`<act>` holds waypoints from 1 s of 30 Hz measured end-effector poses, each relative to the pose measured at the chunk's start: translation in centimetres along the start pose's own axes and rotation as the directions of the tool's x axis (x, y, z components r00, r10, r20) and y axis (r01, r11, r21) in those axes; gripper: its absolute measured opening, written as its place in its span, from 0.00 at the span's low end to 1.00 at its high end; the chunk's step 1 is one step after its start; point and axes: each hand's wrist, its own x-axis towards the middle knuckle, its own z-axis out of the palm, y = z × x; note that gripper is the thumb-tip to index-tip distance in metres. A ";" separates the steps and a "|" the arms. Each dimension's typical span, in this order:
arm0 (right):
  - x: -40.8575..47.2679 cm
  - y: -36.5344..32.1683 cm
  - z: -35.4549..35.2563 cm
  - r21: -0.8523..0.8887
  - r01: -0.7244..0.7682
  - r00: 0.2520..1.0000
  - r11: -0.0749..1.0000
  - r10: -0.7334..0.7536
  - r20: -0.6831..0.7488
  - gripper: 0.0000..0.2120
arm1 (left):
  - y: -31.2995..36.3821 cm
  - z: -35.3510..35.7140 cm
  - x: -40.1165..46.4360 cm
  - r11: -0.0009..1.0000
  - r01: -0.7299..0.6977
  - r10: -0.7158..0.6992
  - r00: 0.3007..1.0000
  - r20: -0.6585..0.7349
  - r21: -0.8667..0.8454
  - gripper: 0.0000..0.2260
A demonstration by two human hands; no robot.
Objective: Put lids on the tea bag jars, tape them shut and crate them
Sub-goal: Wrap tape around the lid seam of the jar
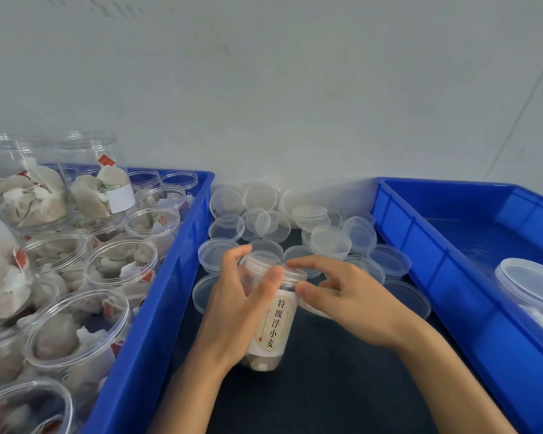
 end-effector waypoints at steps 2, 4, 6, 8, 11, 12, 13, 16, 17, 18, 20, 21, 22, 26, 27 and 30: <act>0.2 0.0 0.0 -0.015 0.004 1.000 1.000 -0.004 -0.006 0.21 | -0.1 0.1 0.0 1.000 0.018 -0.017 1.000 -0.020 0.010 0.35; 0.2 -0.1 0.0 -0.025 -0.010 1.000 1.000 0.009 -0.026 0.21 | 0.0 0.3 0.0 0.995 -0.001 0.009 0.996 -0.088 0.099 0.32; 0.2 -0.3 0.1 -0.060 -0.017 0.998 0.998 0.014 -0.053 0.24 | 0.3 0.2 0.0 0.963 -0.042 0.089 0.982 -0.167 0.267 0.28; 0.1 -0.5 0.3 -0.139 -0.005 0.997 0.990 -0.005 -0.073 0.26 | 0.6 0.5 -0.2 0.930 -0.065 0.138 0.974 -0.179 0.363 0.26; -0.1 -0.3 0.9 -0.168 0.010 0.996 0.986 -0.024 -0.084 0.22 | 0.8 1.2 -0.5 0.889 -0.045 0.138 0.975 -0.173 0.456 0.32; -0.1 -0.1 1.0 -0.135 0.004 0.995 0.991 -0.017 -0.098 0.20 | 0.7 1.3 -0.5 0.878 -0.042 0.144 0.973 -0.179 0.476 0.33; -0.1 0.2 1.1 -0.088 -0.005 0.993 0.996 -0.006 -0.117 0.17 | 0.6 1.2 -0.4 0.875 -0.034 0.140 0.973 -0.186 0.483 0.34; -0.3 0.3 1.0 0.002 -0.029 0.983 1.000 0.029 -0.183 0.05 | 0.5 0.7 -0.2 0.907 0.007 0.082 0.978 -0.193 0.421 0.34; -0.3 0.1 1.1 -0.009 -0.031 0.979 0.999 0.028 -0.201 0.05 | 0.4 0.5 -0.1 0.926 0.013 0.065 0.979 -0.195 0.378 0.34; -0.4 -0.2 1.2 -0.045 -0.030 0.976 0.999 0.019 -0.219 0.05 | 0.3 0.4 -0.1 0.943 0.019 0.051 0.979 -0.199 0.333 0.33; -0.5 -0.7 1.5 -0.153 -0.020 0.965 0.988 -0.021 -0.263 0.08 | 0.3 0.2 -0.2 0.968 0.023 0.031 0.977 -0.210 0.249 0.29; -0.6 -0.9 1.6 -0.202 -0.014 0.957 0.979 -0.045 -0.285 0.09 | 0.3 0.2 -0.2 0.978 0.019 0.026 0.976 -0.215 0.207 0.27; -0.6 -1.1 1.7 -0.240 -0.013 0.951 0.971 -0.062 -0.302 0.10 | 0.3 0.1 -0.3 0.987 0.018 0.018 0.975 -0.220 0.162 0.25; -0.5 -1.3 1.9 -0.277 -0.027 0.946 0.960 -0.065 -0.318 0.11 | 0.3 0.4 -0.4 0.999 0.026 -0.017 0.970 -0.242 0.033 0.24; -0.5 -1.2 1.9 -0.275 -0.029 0.946 0.961 -0.062 -0.318 0.11 | 0.3 0.5 -0.4 1.000 0.028 -0.026 0.971 -0.239 0.005 0.24; -0.6 -1.2 1.7 -0.255 -0.030 0.952 0.966 -0.051 -0.303 0.14 | 0.1 0.5 -0.4 0.997 0.039 -0.052 0.976 -0.213 -0.068 0.25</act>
